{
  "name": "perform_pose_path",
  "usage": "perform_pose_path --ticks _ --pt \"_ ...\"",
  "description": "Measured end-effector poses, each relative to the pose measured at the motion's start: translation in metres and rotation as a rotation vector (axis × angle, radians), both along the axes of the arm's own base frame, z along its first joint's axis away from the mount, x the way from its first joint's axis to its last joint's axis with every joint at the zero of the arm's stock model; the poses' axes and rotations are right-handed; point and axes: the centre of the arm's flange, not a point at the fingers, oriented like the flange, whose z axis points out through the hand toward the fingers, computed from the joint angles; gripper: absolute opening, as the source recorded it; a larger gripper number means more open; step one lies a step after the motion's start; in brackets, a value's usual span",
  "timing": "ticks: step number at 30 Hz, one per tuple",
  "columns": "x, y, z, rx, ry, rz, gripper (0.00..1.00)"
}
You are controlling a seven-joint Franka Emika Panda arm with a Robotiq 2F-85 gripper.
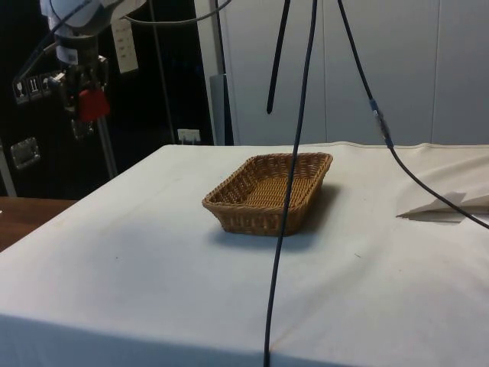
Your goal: Pick up the cube and place it into the basket.
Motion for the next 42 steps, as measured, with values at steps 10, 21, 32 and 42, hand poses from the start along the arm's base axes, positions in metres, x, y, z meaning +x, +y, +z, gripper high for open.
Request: perform_pose_path --ticks 10,21,32,42 --pt "-0.002 0.001 -0.008 -0.001 0.027 0.023 0.03" --pt "-0.004 0.009 -0.047 0.001 0.060 0.027 0.03" --pt "-0.008 0.013 -0.064 0.004 0.088 0.028 0.03" --pt "-0.008 0.013 -0.063 0.003 0.091 0.030 0.03"
